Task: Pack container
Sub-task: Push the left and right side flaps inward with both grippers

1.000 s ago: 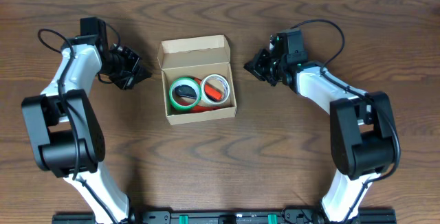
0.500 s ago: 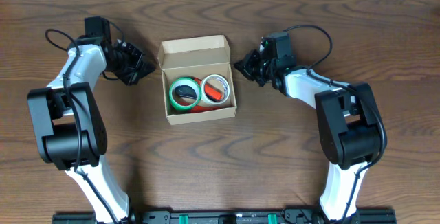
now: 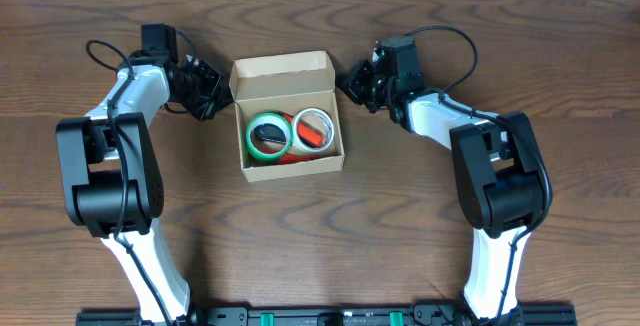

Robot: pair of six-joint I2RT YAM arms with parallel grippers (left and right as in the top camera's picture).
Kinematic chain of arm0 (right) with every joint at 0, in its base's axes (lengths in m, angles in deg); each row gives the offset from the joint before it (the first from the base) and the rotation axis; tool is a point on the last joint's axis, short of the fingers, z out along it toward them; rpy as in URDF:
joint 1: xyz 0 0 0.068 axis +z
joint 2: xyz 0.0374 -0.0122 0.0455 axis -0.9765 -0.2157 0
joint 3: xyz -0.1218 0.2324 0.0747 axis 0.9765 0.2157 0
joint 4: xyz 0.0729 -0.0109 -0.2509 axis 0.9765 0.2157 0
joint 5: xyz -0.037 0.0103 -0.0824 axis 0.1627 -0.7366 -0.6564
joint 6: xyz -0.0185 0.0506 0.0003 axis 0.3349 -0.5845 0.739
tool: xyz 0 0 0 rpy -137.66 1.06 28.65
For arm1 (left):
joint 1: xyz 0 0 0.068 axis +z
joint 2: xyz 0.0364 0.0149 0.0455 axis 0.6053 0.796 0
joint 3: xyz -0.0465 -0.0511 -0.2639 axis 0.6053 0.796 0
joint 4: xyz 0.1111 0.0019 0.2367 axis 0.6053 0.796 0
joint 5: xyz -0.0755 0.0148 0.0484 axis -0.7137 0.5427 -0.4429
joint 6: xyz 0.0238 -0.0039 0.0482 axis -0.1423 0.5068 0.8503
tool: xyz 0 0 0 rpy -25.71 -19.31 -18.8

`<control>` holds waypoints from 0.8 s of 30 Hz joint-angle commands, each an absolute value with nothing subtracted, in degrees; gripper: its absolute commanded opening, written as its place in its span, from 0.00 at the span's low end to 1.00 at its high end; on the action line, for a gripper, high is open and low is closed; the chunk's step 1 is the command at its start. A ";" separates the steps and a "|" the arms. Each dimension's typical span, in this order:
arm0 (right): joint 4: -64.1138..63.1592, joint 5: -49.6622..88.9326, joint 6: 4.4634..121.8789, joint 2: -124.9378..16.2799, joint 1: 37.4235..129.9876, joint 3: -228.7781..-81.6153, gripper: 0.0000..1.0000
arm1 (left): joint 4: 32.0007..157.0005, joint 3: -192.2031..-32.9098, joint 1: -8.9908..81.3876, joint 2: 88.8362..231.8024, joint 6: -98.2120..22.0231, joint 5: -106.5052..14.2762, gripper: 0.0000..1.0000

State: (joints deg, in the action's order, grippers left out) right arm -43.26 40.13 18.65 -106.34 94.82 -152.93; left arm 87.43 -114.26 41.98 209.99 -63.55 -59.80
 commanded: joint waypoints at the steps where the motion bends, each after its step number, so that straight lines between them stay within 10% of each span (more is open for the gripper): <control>1: -43.70 39.19 19.11 -108.06 96.22 -154.11 0.01 | 86.47 -115.35 42.02 210.45 -63.81 -61.63 0.05; 24: -53.27 43.36 36.64 -110.21 97.22 -154.18 0.01 | 83.23 -115.35 41.39 210.45 -58.63 -65.06 0.05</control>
